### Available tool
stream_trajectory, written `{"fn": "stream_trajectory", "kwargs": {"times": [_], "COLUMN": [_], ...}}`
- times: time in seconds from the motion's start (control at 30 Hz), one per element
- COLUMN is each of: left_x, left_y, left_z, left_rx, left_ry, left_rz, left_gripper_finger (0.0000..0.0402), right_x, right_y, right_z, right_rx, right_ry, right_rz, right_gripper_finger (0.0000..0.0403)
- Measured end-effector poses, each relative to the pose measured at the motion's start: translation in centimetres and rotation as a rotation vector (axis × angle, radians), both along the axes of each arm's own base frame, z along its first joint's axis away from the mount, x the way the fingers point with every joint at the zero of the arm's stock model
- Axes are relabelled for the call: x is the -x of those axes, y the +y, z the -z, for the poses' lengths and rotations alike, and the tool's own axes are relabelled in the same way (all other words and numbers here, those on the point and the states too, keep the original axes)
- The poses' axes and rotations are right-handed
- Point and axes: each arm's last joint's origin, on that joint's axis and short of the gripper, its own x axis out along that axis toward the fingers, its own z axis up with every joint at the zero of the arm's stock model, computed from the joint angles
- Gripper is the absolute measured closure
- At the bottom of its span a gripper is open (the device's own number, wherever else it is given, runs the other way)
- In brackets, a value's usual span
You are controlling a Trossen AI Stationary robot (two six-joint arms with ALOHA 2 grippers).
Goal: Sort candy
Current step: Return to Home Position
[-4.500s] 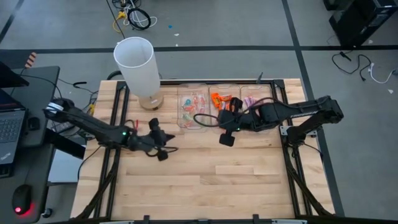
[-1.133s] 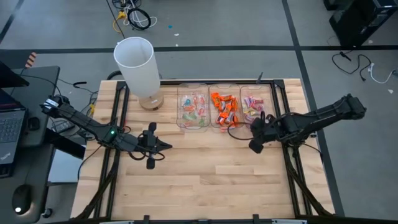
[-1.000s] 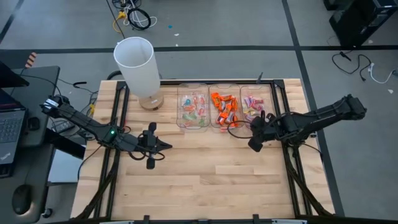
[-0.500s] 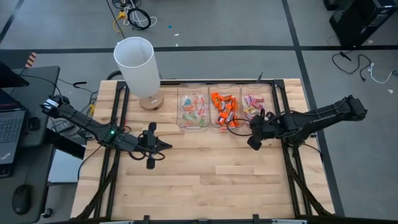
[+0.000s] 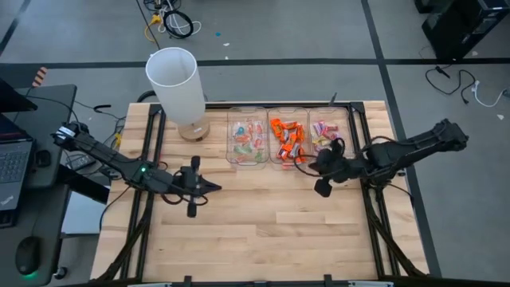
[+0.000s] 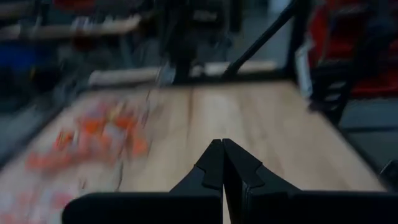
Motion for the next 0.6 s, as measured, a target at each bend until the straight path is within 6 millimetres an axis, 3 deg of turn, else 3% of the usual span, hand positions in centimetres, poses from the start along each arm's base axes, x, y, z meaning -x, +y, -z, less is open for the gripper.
{"fn": "stream_trajectory", "kwargs": {"times": [0.17,0.3,0.43,0.6], "left_x": [-0.2,-0.8,1.0,4.9], "left_y": [0.8,2.8,4.7,5.7], "left_z": [-2.8,-4.4,-6.8,-7.5], "left_rx": [-0.111,-0.173,-0.231,-0.210], "left_ry": [-0.229,-0.174,-0.120,-0.143], "left_rz": [0.080,0.071,0.016,0.044], "left_gripper_finger": [0.0401,0.0401,0.0401,0.0401], "right_x": [-2.5,-3.4,-1.7,1.1], "right_y": [1.0,0.6,-0.6,-2.1], "right_z": [-4.0,-6.5,-8.4,-9.2], "right_rx": [0.189,0.359,0.440,0.436], "right_ry": [-0.397,-0.619,-0.732,-0.723], "right_rz": [-0.270,-0.471,-0.520,-0.506], "right_gripper_finger": [0.0403,0.0403,0.0403,0.0403]}}
